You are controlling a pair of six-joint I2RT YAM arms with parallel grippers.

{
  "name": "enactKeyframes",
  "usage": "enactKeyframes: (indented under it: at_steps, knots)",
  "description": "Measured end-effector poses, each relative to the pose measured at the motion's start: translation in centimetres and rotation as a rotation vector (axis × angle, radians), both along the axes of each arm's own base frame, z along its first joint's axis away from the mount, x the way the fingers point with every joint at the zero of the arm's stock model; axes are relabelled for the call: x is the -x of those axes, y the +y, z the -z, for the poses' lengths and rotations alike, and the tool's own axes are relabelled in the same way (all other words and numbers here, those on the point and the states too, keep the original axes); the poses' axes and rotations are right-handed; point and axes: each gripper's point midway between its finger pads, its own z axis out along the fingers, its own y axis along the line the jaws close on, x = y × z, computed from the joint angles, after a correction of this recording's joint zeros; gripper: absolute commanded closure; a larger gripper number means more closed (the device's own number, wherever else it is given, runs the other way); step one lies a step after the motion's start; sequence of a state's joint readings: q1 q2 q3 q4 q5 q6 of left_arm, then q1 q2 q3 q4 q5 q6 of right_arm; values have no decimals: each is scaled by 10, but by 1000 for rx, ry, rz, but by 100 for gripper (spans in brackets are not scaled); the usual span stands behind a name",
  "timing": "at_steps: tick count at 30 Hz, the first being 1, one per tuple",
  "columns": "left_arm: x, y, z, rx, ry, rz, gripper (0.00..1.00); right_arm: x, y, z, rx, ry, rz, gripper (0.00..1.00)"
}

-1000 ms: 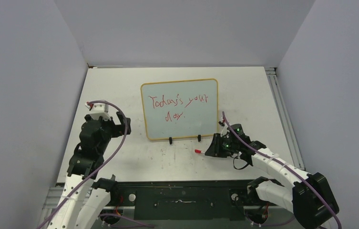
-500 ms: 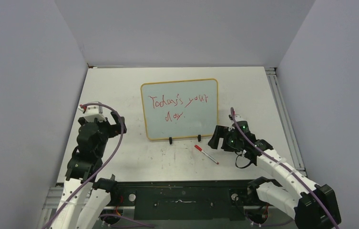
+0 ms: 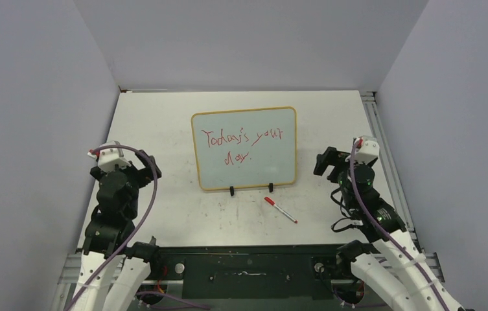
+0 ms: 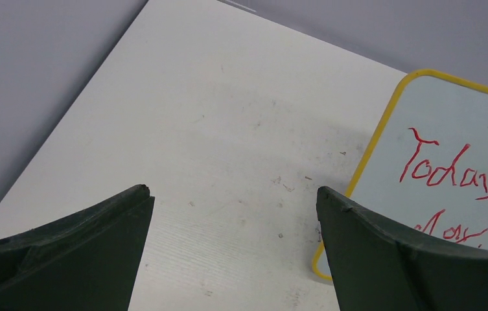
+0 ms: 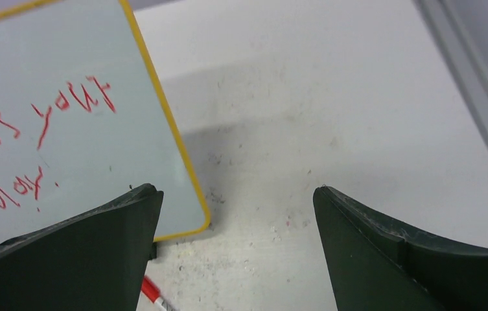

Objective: Write a sentence on the whiteboard
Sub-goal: Reset both arms

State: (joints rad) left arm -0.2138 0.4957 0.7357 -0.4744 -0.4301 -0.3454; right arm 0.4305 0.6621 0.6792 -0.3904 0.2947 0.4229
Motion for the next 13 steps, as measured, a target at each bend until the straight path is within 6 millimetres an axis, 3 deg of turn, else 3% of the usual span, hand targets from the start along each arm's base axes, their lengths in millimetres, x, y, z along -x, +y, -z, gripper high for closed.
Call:
enactKeyframes:
  at_steps: [4,7,13]
  knots:
    - [6,2,-9,1,-41,2,4,5,-18,-44,12,-177,44,10]
    - [10,1,-14,0,-61,13,4,10,-26,-65,12,-261,70,10]
    - [11,-1,-16,-6,-72,33,4,11,-31,-67,35,-269,83,10]
